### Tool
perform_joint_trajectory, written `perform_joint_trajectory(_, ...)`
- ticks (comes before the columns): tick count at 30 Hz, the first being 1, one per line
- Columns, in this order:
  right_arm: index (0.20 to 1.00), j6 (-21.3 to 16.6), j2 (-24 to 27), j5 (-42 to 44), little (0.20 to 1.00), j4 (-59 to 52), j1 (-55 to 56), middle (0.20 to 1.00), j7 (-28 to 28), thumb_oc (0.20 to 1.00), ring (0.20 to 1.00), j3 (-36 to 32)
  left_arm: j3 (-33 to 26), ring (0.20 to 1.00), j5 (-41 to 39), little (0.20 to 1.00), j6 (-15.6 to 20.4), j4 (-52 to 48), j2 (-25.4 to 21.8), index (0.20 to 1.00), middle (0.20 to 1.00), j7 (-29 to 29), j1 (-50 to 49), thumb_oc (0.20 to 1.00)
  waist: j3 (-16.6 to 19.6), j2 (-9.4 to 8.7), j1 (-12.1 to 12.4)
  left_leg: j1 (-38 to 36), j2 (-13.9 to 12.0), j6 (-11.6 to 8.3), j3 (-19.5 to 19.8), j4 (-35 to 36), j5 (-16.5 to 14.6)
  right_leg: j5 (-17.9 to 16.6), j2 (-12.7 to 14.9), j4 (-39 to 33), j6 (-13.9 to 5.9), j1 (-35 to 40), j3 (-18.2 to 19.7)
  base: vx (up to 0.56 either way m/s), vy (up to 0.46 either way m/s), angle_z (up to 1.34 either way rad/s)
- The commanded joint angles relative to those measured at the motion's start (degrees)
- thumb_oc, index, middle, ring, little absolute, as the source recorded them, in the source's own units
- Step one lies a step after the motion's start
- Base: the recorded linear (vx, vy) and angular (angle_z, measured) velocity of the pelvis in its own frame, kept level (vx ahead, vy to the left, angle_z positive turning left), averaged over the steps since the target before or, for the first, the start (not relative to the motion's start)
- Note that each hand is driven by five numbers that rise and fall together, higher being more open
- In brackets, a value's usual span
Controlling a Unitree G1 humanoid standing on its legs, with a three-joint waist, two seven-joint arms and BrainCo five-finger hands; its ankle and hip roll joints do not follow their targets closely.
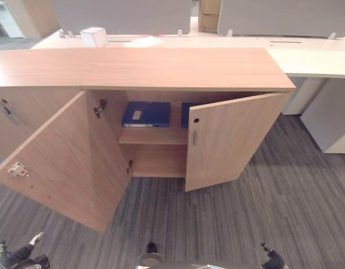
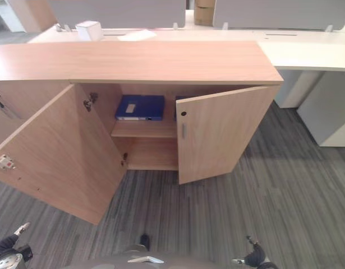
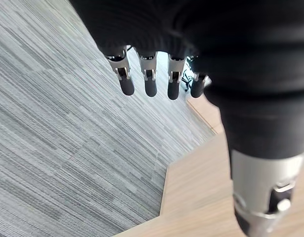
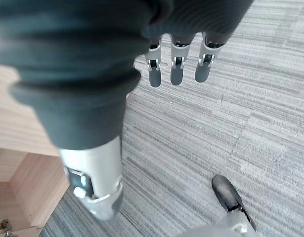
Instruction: Put the empty folder in the office cabinet
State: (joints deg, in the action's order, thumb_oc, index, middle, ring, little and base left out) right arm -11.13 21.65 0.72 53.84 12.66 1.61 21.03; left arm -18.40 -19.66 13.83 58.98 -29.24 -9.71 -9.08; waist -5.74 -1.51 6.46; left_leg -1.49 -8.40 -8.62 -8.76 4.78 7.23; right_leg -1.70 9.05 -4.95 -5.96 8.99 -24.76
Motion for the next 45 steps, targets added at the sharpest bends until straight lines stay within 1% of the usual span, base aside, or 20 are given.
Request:
perform_joint_trajectory(1, 1.0, -1.0, 1.3, -0.7, 1.0, -3.1, -3.3, 1.0, 0.5, 1.0, 1.0, -0.1, -1.7, 1.0, 0.7, 1.0, 2.4, 0.4, -6.2, 1.0, 1.0, -1.5, 0.5, 1.0, 2.8, 0.35, 1.2, -0.1, -3.3, -0.6, -0.2, -0.4, -1.6, -1.7, 1.0, 0.6, -2.68, -3.8, 2.6, -0.03, 0.171, -0.14)
perform_joint_trajectory(5, 1.0, -1.0, 1.1, -0.3, 1.0, -3.1, -2.8, 1.0, 0.3, 1.0, 1.0, -0.7, -3.2, 1.0, 2.2, 1.0, 2.4, 1.8, -9.9, 1.0, 1.0, -2.3, 1.2, 1.0, 2.6, -0.96, 0.7, -0.9, -2.2, 0.06, -1.5, 0.2, -2.7, -3.1, 2.2, 0.8, -3.68, -4.8, 4.1, -0.02, 0.127, -0.18)
perform_joint_trajectory(6, 1.0, -1.0, 0.6, 0.4, 1.0, -2.9, -2.1, 1.0, 0.2, 1.0, 1.0, -1.6, -4.1, 1.0, 2.9, 1.0, 2.3, 2.0, -11.9, 1.0, 1.0, -2.6, 1.7, 1.0, 2.6, -1.86, 0.4, -1.4, -1.5, 0.61, -2.2, 0.2, -3.4, -3.8, 2.9, 0.9, -4.18, -5.1, 4.9, -0.02, 0.188, -0.34)
perform_joint_trajectory(9, 1.0, -0.8, 0.1, 0.9, 1.0, -1.9, -1.9, 1.0, -0.2, 1.0, 1.0, -2.6, -4.9, 1.0, 3.6, 1.0, 2.2, 2.0, -13.4, 1.0, 1.0, -2.8, 1.8, 1.0, 2.5, -2.63, 0.0, -2.0, -0.8, 1.12, -3.1, 0.2, -4.2, -4.4, 3.5, 0.9, -4.66, -5.2, 5.8, 0.01, 0.114, -0.16)
perform_joint_trajectory(11, 1.0, -0.6, -0.2, 1.7, 1.0, -1.4, -1.4, 1.0, -0.3, 1.0, 1.0, -3.9, -5.2, 1.0, 5.2, 1.0, 1.6, 2.6, -16.4, 1.0, 1.0, -2.9, 3.0, 1.0, 2.3, -3.83, -0.8, -2.6, 0.2, 1.84, -4.3, 0.2, -5.0, -5.6, 4.5, 1.3, -5.53, -6.1, 7.2, -0.01, 0.152, -0.23)
perform_joint_trajectory(16, 1.0, -0.3, -0.9, 2.1, 1.0, -2.3, -1.2, 1.0, -0.3, 1.0, 1.0, -3.9, -0.8, 1.0, 8.4, 1.0, 0.4, 0.9, -18.8, 1.0, 1.0, -1.2, 6.0, 1.0, 1.4, -5.32, -2.5, -3.2, 1.5, 2.96, -6.5, 0.2, -6.1, -7.5, 5.6, 2.2, -6.4, -8.1, 9.9, -0.04, 0.107, -0.21)
perform_joint_trajectory(21, 1.0, 0.0, -1.3, 1.6, 1.0, -3.2, -1.3, 1.0, 0.7, 1.0, 1.0, -3.1, 6.7, 1.0, 9.8, 1.0, 0.2, 2.5, -15.1, 1.0, 1.0, 3.5, 8.6, 1.0, 1.8, -5.94, -4.7, -4.3, 2.1, 3.56, -8.2, 0.2, -6.9, -8.4, 5.9, 2.3, -6.74, -9.0, 12.0, 0.01, 0.05, -0.18)
perform_joint_trajectory(22, 1.0, 0.1, -1.4, 1.3, 1.0, -3.7, -1.3, 1.0, 0.7, 1.0, 1.0, -2.8, 8.5, 1.0, 9.9, 1.0, 0.1, 3.9, -13.2, 1.0, 1.0, 4.2, 9.5, 1.0, 2.1, -5.95, -5.3, -4.6, 2.2, 3.63, -8.6, 0.2, -7.2, -8.4, 5.9, 2.3, -6.74, -9.1, 12.5, 0.06, 0.059, -0.15)
perform_joint_trajectory(23, 1.0, 0.3, -1.5, 0.7, 1.0, -4.0, -1.4, 1.0, 0.9, 1.0, 1.0, -2.3, 11.1, 1.0, 9.4, 1.0, -0.3, 6.2, -8.7, 1.0, 1.0, 4.9, 11.0, 1.0, 2.6, -5.93, -6.4, -5.2, 2.5, 3.81, -9.1, 0.2, -7.6, -8.4, 6.0, 2.3, -6.63, -9.1, 13.2, 0.05, 0.051, -0.19)
perform_joint_trajectory(25, 1.0, 0.3, -1.5, 0.7, 1.0, -4.1, -1.4, 1.0, 0.9, 1.0, 1.0, -2.4, 11.2, 1.0, 9.4, 1.0, -0.3, 6.3, -8.6, 1.0, 1.0, 4.9, 11.1, 1.0, 2.5, -5.84, -6.3, -5.3, 2.5, 3.81, -9.1, 0.2, -7.6, -8.4, 5.9, 2.3, -6.63, -9.1, 13.3, 0.03, 0.021, -0.15)
perform_joint_trajectory(26, 1.0, 0.4, -1.6, 0.4, 1.0, -3.8, -1.5, 1.0, 0.7, 1.0, 1.0, -2.2, 12.9, 1.0, 9.4, 1.0, -0.5, 7.0, -6.0, 1.0, 1.0, 5.0, 12.2, 1.0, 2.7, -5.7, -6.8, -5.5, 2.6, 3.89, -9.3, 0.2, -7.8, -8.3, 6.0, 2.2, -6.57, -9.1, 13.7, 0.04, 0.02, -0.14)
perform_joint_trajectory(27, 1.0, 0.9, -2.2, -0.2, 1.0, -3.0, -2.0, 1.0, 0.4, 1.0, 1.0, -1.8, 16.4, 1.0, 9.1, 1.0, -1.0, 7.9, -0.3, 1.0, 1.0, 5.5, 14.1, 1.0, 3.2, -5.51, -7.9, -6.1, 2.9, 4.05, -9.6, 0.2, -8.2, -8.2, 5.9, 2.1, -6.51, -9.0, 14.2, 0.06, 0.019, -0.14)
perform_joint_trajectory(32, 1.0, 1.5, -2.5, -1.6, 1.0, -3.1, -2.6, 1.0, -0.9, 1.0, 1.0, -1.4, 25.4, 1.0, 9.9, 1.0, -1.6, 6.5, 9.0, 1.0, 1.0, 6.1, 17.7, 1.0, 4.2, -4.19, -10.9, -7.0, 2.8, 4.17, -10.3, 0.2, -8.6, -7.8, 5.4, 1.8, -6.01, -9.2, 15.7, 0.05, -0.023, -0.1)
perform_joint_trajectory(33, 1.0, 1.5, -2.5, -1.6, 1.0, -3.1, -2.5, 1.0, -0.9, 1.0, 1.0, -1.4, 25.5, 1.0, 9.9, 1.0, -1.5, 6.5, 9.0, 1.0, 1.0, 6.1, 17.8, 1.0, 4.2, -4.14, -10.8, -7.0, 2.8, 4.16, -10.3, 0.2, -8.6, -7.8, 5.4, 1.9, -6.0, -9.2, 15.7, 0.04, -0.048, -0.26)
perform_joint_trajectory(35, 1.0, 1.7, -2.3, -2.4, 1.0, -3.3, -2.5, 1.0, -1.6, 1.0, 1.0, -0.8, 28.4, 1.0, 10.3, 1.0, -2.1, 8.0, 11.1, 1.0, 1.0, 5.2, 21.3, 1.0, 4.9, -3.49, -12.7, -7.4, 2.3, 3.96, -11.1, 0.2, -8.5, -7.5, 4.7, 1.6, -5.71, -9.4, 16.7, 0.05, -0.067, -0.37)
perform_joint_trajectory(38, 1.0, 1.7, -2.2, -2.5, 1.0, -3.3, -2.5, 1.0, -1.7, 1.0, 1.0, -0.6, 29.1, 1.0, 10.2, 1.0, -2.1, 8.4, 11.4, 1.0, 1.0, 5.1, 22.4, 1.0, 5.1, -3.21, -13.1, -7.5, 2.1, 3.82, -11.3, 0.2, -8.5, -7.4, 4.5, 1.5, -5.61, -9.4, 17.0, 0.04, -0.048, -0.22)
perform_joint_trajectory(39, 1.0, 1.8, -1.4, -3.0, 1.0, -4.3, -2.2, 1.0, -1.6, 1.0, 1.0, -0.2, 30.0, 1.0, 9.8, 1.0, -2.3, 8.8, 11.1, 1.0, 1.0, 4.9, 25.0, 1.0, 5.5, -2.61, -14.3, -7.7, 1.7, 3.53, -11.8, 0.2, -8.4, -7.2, 3.9, 1.3, -5.47, -9.5, 17.6, 0.08, -0.106, -0.58)
perform_joint_trajectory(41, 1.0, 1.7, -0.5, -3.2, 1.0, -5.4, -1.7, 1.0, -1.6, 1.0, 1.0, 0.0, 30.2, 1.0, 9.4, 1.0, -2.6, 9.4, 10.1, 1.0, 1.0, 4.1, 28.1, 1.0, 5.8, -2.07, -15.2, -7.8, 1.3, 3.23, -12.3, 0.2, -8.3, -7.0, 3.4, 1.1, -5.32, -9.6, 18.0, 0.07, -0.104, -0.48)
perform_joint_trajectory(42, 1.0, 1.6, 0.5, -3.3, 1.0, -6.6, -1.0, 1.0, -1.6, 1.0, 1.0, 0.0, 29.7, 1.0, 8.1, 1.0, -2.8, 10.0, 8.3, 1.0, 1.0, 3.0, 31.8, 1.0, 6.0, -1.5, -16.1, -7.7, 0.7, 2.74, -12.6, 0.2, -8.0, -6.7, 2.9, 1.0, -5.19, -9.8, 18.3, 0.05, -0.076, -0.23)
perform_joint_trajectory(45, 1.0, 1.4, 1.7, -3.1, 1.0, -7.1, -0.6, 1.0, -1.6, 1.0, 1.0, -0.3, 28.8, 1.0, 7.2, 1.0, -3.0, 10.7, 5.5, 1.0, 1.0, 2.2, 35.1, 1.0, 6.3, -0.96, -16.5, -7.6, 0.2, 2.32, -12.9, 0.2, -7.6, -6.5, 2.4, 0.9, -5.12, -9.8, 18.3, 0.04, -0.067, -0.26)
